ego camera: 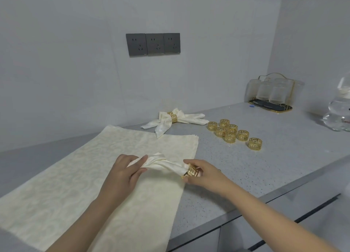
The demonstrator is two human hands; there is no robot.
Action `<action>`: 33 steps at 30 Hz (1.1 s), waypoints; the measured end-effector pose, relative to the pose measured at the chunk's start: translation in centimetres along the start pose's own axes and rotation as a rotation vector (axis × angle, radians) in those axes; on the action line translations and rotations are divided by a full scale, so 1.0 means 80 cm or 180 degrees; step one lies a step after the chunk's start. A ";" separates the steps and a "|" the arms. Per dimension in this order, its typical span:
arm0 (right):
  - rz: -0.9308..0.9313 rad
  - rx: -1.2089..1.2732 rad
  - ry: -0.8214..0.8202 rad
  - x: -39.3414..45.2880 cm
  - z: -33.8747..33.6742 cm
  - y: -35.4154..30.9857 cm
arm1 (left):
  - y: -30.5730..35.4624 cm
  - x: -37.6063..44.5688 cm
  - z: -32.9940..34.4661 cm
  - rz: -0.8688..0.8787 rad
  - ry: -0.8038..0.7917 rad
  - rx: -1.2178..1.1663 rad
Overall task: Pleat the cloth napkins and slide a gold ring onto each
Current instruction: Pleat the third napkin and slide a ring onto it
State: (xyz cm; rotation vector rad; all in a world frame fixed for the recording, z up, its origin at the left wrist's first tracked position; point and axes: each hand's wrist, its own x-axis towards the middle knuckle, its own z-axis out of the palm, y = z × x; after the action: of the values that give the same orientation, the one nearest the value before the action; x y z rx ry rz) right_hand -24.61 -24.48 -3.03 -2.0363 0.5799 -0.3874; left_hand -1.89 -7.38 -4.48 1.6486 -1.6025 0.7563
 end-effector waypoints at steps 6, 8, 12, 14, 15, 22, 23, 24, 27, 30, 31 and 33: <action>0.0066 -0.0100 -0.0293 0.000 -0.002 -0.007 | -0.003 -0.006 -0.004 0.0170 -0.0090 0.0048; -0.0084 -0.0465 -0.0330 0.000 -0.004 -0.010 | -0.003 -0.008 -0.005 0.0268 -0.0123 0.0105; -0.0372 -0.1155 -0.0353 0.001 -0.005 -0.018 | -0.001 -0.010 -0.005 0.0448 -0.0148 0.0122; -0.0360 -0.1209 -0.0390 0.002 -0.007 -0.021 | -0.001 -0.012 -0.004 0.0533 -0.0178 0.0137; -0.0322 -0.1176 -0.0412 0.003 -0.008 -0.022 | -0.001 -0.012 -0.003 0.0549 -0.0188 0.0128; -0.0212 -0.0905 -0.0469 0.007 0.002 -0.025 | 0.001 -0.016 -0.002 0.0424 -0.0207 0.0037; -0.0225 -0.0808 -0.0483 0.009 0.003 -0.024 | 0.001 -0.017 -0.002 0.0373 -0.0199 -0.0013; -0.0213 -0.0633 -0.0513 0.010 0.003 -0.022 | 0.002 -0.018 -0.002 0.0321 -0.0193 -0.0064; -0.0122 -0.0057 -0.0712 0.010 -0.001 -0.025 | -0.001 -0.020 -0.005 0.0290 -0.0254 -0.0106; -0.0079 0.0124 -0.0935 0.008 -0.004 -0.033 | -0.003 -0.023 -0.005 0.0415 -0.0390 -0.0082; -0.0058 0.0119 -0.0982 0.007 -0.004 -0.035 | -0.002 -0.024 -0.004 0.0452 -0.0411 -0.0090; 0.0041 0.0142 -0.1025 0.008 0.000 -0.036 | 0.002 -0.023 -0.003 0.0510 -0.0415 -0.0101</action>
State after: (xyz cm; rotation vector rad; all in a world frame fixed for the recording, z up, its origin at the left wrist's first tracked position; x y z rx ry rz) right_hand -23.38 -23.52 -0.50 -1.9970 0.3820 -0.0601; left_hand -2.19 -6.10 -5.84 1.5887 -1.8465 0.7118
